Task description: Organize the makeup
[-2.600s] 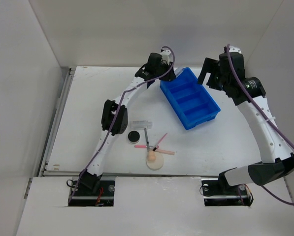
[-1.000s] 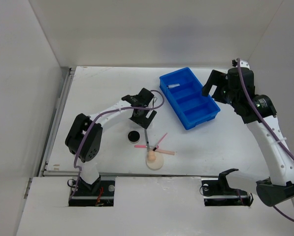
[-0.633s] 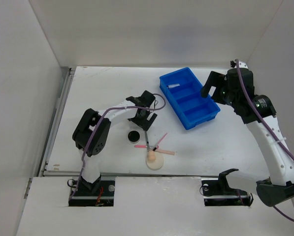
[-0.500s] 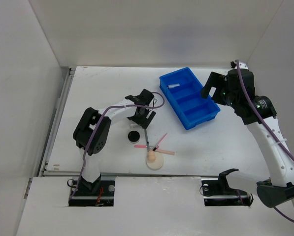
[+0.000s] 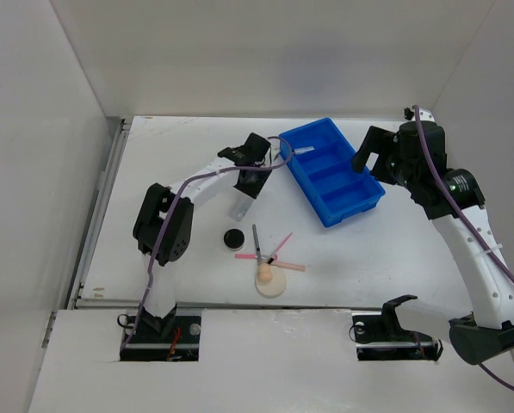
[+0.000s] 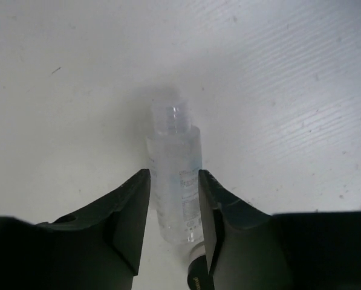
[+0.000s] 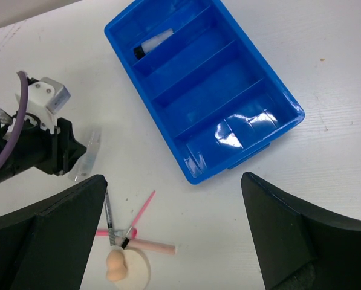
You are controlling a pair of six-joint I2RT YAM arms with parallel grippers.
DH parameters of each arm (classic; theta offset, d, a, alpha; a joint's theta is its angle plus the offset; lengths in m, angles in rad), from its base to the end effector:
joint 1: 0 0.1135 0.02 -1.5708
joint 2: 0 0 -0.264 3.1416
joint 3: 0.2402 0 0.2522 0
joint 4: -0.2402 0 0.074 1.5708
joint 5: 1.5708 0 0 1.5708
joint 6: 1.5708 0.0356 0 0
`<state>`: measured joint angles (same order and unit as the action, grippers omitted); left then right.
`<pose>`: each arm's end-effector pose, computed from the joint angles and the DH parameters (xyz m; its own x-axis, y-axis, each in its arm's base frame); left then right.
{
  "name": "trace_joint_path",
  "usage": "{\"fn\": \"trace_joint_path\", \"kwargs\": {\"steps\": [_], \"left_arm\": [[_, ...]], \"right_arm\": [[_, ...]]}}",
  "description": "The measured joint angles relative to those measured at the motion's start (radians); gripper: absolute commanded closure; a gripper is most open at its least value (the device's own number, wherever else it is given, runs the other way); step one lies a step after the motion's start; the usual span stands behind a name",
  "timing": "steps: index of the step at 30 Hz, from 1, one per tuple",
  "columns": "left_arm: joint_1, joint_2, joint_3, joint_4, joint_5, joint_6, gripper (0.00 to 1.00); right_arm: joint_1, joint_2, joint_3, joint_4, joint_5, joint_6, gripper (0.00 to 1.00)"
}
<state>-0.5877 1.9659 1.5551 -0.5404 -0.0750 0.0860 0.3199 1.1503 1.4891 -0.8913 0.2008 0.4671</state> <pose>0.3624 -0.2383 0.2252 -0.6306 0.5231 -0.5733 0.5730 0.8121 0.1107 0.2073 0.0612 0.4354 -0.5110 0.2956 -0.8072 0.0931 0.9525 0.2898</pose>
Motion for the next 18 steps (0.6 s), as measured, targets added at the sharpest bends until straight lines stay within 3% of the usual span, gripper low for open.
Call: {"fn": "trace_joint_path", "kwargs": {"steps": [3, 4, 5, 6, 8, 12, 16, 18], "left_arm": [[0.008, 0.041, 0.061, -0.023, 0.017, 0.008, 0.46], [0.012, 0.060, 0.079, -0.030, 0.019, 0.008, 0.30], [0.015, 0.077, 0.091, -0.036, 0.018, 0.008, 0.22], [0.018, 0.090, 0.094, -0.040, 0.018, 0.003, 0.17], [0.021, 0.109, 0.092, -0.061, 0.016, -0.009, 0.15], [0.034, 0.114, 0.051, -0.070, 0.023, -0.024, 0.22], [0.038, 0.114, 0.022, -0.076, 0.050, -0.040, 0.46], [0.038, 0.114, 0.019, -0.080, 0.069, -0.047, 0.66]], "right_arm": [[0.000, 0.000, 0.000, 0.000, 0.000, 0.000, 0.01], [0.000, 0.000, 0.000, 0.000, 0.000, 0.000, 0.01], [0.000, 0.000, 0.000, 0.000, 0.000, 0.000, 0.01], [0.000, 0.000, 0.000, 0.000, 0.000, 0.000, 0.01], [0.000, 0.000, 0.000, 0.000, 0.000, 0.000, 0.01], [0.000, 0.002, 0.000, 0.000, 0.000, 0.000, 0.01], [0.000, 0.006, 0.000, 0.000, -0.003, 0.000, 0.01], [0.000, 0.010, 0.000, 0.000, -0.006, 0.000, 0.01]]}}
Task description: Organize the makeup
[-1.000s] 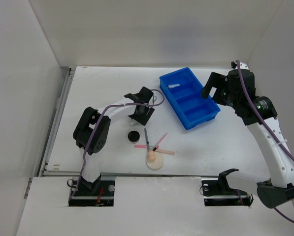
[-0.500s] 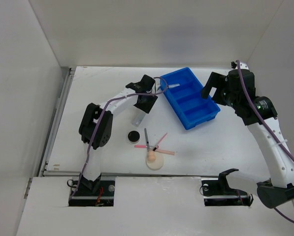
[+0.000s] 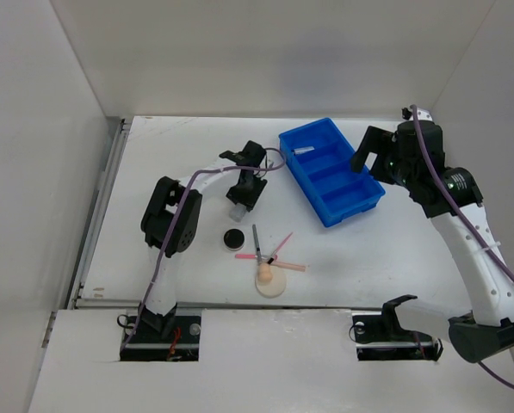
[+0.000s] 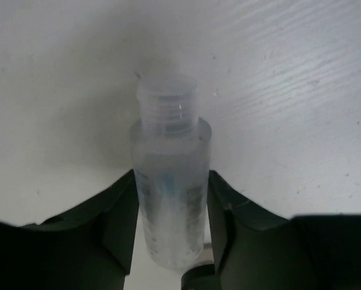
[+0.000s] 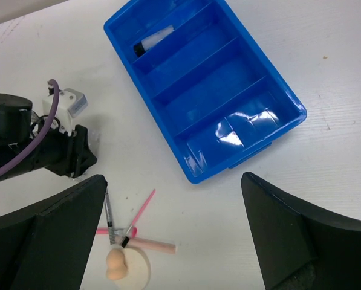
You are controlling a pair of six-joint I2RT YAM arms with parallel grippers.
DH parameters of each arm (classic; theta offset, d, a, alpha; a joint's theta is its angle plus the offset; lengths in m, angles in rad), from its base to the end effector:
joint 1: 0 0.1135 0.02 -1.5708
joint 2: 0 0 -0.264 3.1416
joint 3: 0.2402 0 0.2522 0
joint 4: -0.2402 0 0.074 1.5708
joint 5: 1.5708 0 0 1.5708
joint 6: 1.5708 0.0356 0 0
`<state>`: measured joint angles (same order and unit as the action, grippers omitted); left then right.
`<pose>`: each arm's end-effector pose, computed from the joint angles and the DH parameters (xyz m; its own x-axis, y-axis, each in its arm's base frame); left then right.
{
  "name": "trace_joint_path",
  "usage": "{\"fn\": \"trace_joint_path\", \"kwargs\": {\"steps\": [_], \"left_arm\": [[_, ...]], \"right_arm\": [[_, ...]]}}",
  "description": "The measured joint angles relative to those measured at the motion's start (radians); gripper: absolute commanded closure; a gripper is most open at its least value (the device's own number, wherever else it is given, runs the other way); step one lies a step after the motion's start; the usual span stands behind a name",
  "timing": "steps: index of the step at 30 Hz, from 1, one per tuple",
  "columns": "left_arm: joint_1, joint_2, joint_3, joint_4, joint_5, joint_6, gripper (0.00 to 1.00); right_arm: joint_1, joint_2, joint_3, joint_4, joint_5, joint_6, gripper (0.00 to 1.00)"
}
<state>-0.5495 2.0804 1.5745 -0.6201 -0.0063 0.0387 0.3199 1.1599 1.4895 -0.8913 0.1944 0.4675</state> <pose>0.3747 -0.2292 0.1788 -0.7491 0.5041 -0.4297 0.5493 0.8353 0.0223 0.2101 0.0624 0.4336 -0.5205 0.2934 -0.8019 0.0910 0.9528 0.2896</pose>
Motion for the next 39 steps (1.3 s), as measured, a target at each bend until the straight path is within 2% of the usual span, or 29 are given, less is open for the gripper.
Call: {"fn": "trace_joint_path", "kwargs": {"steps": [2, 3, 5, 11, 19, 24, 29, 35, 37, 38, 39], "left_arm": [[0.000, 0.000, 0.003, -0.001, 0.014, 0.003, 0.81], [0.000, 0.000, 0.009, -0.006, 0.021, 0.007, 0.92], [0.000, 0.005, 0.036, -0.032, 0.034, 0.011, 0.98], [0.000, 0.019, 0.248, -0.064, 0.090, 0.047, 1.00], [0.000, 0.098, 0.557, 0.098, 0.144, 0.084, 1.00], [0.002, 0.229, 0.680, 0.252, 0.223, 0.066, 0.98], [0.002, 0.423, 0.817, 0.401, 0.263, -0.006, 0.96], [0.002, 0.517, 0.871, 0.524, 0.306, -0.108, 0.93], [0.002, 0.525, 0.877, 0.544, 0.315, -0.130, 0.86], [0.002, 0.527, 0.878, 0.554, 0.318, -0.140, 0.78], [0.002, 0.528, 0.880, 0.562, 0.321, -0.149, 0.64]], "right_arm": [[0.000, 0.003, 0.000, 0.000, -0.001, 0.000, 0.01], [0.000, 0.004, 0.000, 0.000, -0.002, 0.000, 0.01], [0.000, 0.008, 0.000, 0.000, -0.003, 0.000, 0.01], [0.000, 0.022, 0.000, 0.000, -0.005, 0.000, 0.01], [0.000, 0.053, 0.002, 0.001, -0.007, 0.001, 0.01], [0.000, 0.087, 0.008, -0.004, -0.006, 0.004, 0.01], [0.000, 0.103, 0.008, -0.047, 0.001, 0.005, 0.01], [0.000, 0.103, -0.001, -0.083, 0.004, 0.019, 0.01], [0.000, 0.101, -0.009, -0.088, 0.005, 0.022, 0.01], [0.000, 0.099, -0.013, -0.090, 0.007, 0.023, 0.01], [0.000, 0.099, -0.015, -0.095, 0.008, 0.023, 0.01]]}}
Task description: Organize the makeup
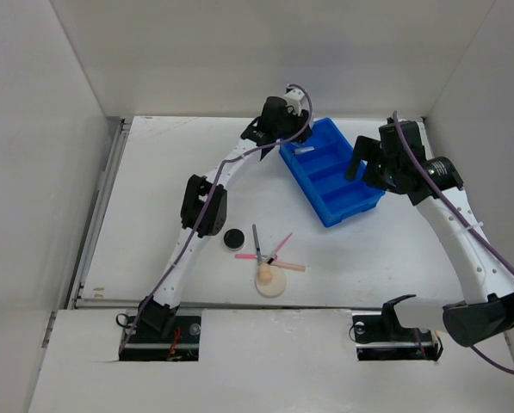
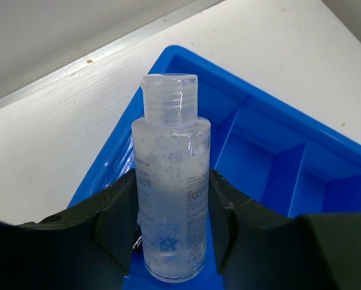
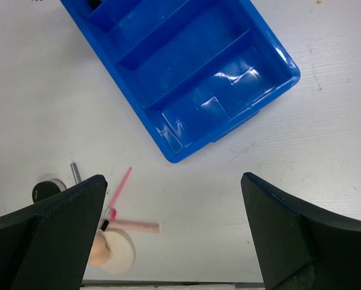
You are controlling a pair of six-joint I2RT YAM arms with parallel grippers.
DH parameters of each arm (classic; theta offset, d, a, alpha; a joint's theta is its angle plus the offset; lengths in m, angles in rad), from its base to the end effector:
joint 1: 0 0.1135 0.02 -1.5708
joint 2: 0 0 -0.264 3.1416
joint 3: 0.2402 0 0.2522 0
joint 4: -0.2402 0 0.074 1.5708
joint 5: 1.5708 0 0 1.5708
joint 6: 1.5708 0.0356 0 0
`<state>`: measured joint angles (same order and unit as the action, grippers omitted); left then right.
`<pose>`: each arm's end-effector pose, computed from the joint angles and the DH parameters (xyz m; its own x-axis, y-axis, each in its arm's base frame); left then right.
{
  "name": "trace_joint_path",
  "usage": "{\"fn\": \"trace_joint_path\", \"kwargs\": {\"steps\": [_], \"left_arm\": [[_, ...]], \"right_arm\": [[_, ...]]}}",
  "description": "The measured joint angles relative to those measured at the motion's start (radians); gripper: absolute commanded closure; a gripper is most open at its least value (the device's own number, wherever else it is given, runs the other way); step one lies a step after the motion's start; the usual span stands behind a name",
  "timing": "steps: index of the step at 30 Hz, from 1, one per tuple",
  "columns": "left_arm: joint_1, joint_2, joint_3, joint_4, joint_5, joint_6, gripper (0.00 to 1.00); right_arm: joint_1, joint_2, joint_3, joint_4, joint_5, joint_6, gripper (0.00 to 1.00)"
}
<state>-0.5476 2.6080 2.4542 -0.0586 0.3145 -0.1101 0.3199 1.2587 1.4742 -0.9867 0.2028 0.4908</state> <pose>0.5099 -0.3239 0.2468 -0.2617 0.0372 -0.9644 0.7289 0.6626 -0.1722 0.2334 0.0698 0.3999 -0.6641 0.2664 -0.6986 0.1611 0.9634 0.2142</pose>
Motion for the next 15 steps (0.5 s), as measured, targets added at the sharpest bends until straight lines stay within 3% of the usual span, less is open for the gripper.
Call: {"fn": "trace_joint_path", "kwargs": {"steps": [1, 2, 5, 6, 11, 15], "left_arm": [[0.000, 0.000, 0.000, 0.010, 0.001, -0.006, 0.34], [0.000, 0.000, 0.002, 0.019, 0.003, -0.008, 0.22], [0.000, 0.000, 0.012, 0.047, 0.005, -0.030, 0.11], [0.000, 0.000, 0.016, 0.054, 0.005, -0.034, 0.03], [0.000, -0.013, 0.015, 0.069, 0.010, -0.040, 0.00], [0.000, -0.143, -0.136, 0.060, 0.006, -0.037, 0.06]], "right_arm": [[0.000, 0.000, -0.001, -0.002, 0.001, 0.000, 0.01], [0.000, 0.000, -0.001, -0.002, 0.002, 0.000, 0.01], [0.000, -0.002, -0.002, -0.002, 0.003, 0.001, 0.01], [0.000, -0.002, -0.002, -0.002, 0.003, 0.001, 0.01], [0.000, -0.008, -0.002, -0.002, 0.003, 0.003, 0.01], [0.000, -0.035, -0.002, -0.001, 0.005, 0.003, 0.01]]}}
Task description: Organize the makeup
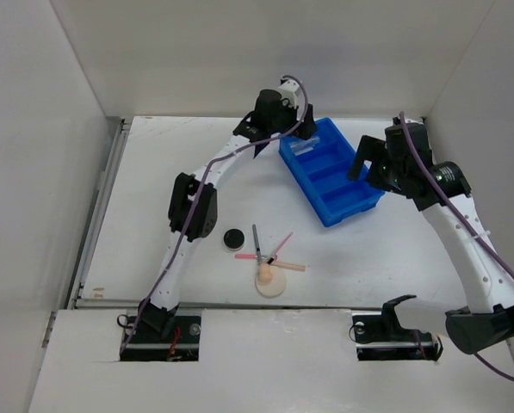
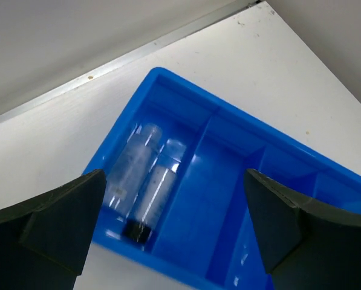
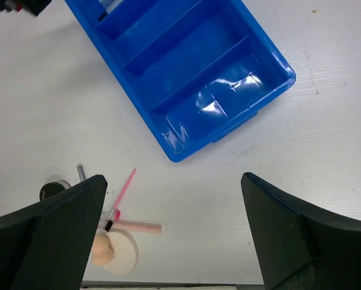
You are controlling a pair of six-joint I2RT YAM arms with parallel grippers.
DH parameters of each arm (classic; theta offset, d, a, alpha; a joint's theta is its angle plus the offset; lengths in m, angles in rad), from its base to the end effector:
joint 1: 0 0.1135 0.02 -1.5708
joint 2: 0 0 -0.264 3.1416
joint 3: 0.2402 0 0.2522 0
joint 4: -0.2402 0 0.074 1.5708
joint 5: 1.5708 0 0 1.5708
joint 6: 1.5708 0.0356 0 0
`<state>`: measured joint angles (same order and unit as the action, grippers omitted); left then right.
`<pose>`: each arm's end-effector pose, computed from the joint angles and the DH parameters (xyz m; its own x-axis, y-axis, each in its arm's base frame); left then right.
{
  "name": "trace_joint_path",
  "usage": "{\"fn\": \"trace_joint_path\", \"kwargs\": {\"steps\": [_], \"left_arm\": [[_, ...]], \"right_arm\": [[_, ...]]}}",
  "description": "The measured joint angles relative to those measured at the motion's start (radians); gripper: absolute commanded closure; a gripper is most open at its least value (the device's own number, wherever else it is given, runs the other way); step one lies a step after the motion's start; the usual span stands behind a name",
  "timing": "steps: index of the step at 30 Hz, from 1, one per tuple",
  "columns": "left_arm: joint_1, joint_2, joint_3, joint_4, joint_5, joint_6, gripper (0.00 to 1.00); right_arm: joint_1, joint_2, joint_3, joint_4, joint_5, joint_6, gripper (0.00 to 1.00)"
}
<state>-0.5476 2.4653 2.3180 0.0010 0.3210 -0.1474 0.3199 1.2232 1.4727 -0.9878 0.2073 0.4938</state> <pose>0.4924 -0.3135 0.2864 -0.2348 -0.0200 -0.9718 0.7340 0.6518 -0.1908 0.2236 0.0664 0.4071 -0.6399 0.2766 -0.7169 0.1591 0.9604 0.2286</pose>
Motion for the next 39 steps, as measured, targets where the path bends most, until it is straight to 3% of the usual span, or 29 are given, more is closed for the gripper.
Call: {"fn": "trace_joint_path", "kwargs": {"steps": [5, 9, 14, 20, 24, 30, 39], "left_arm": [[-0.013, -0.329, -0.309, -0.084, -0.077, 0.010, 0.11], [-0.077, -0.563, -0.420, -0.230, -0.271, -0.001, 0.00], [-0.193, -0.764, -0.608, -0.390, -0.512, -0.087, 0.00], [-0.230, -0.786, -0.793, -0.653, -0.674, -0.336, 0.00], [-0.235, -0.824, -0.940, -0.740, -0.701, -0.462, 0.00], [-0.245, -0.938, -1.133, -0.761, -0.686, -0.550, 0.00], [-0.225, -0.937, -1.279, -0.652, -0.604, -0.591, 0.00]], "right_arm": [[0.000, -0.053, -0.019, 0.011, 0.006, 0.000, 0.01], [0.000, -0.101, -0.080, 0.025, 0.009, 0.004, 0.01], [0.000, -0.131, -0.142, 0.043, 0.009, 0.014, 0.03], [0.000, -0.138, -0.162, 0.075, -0.034, 0.033, 0.05], [0.000, -0.137, -0.169, 0.085, -0.069, 0.038, 0.01], [0.000, -0.139, -0.213, 0.117, -0.115, 0.039, 0.01], [0.000, -0.162, -0.221, 0.133, -0.142, 0.039, 0.01]]}}
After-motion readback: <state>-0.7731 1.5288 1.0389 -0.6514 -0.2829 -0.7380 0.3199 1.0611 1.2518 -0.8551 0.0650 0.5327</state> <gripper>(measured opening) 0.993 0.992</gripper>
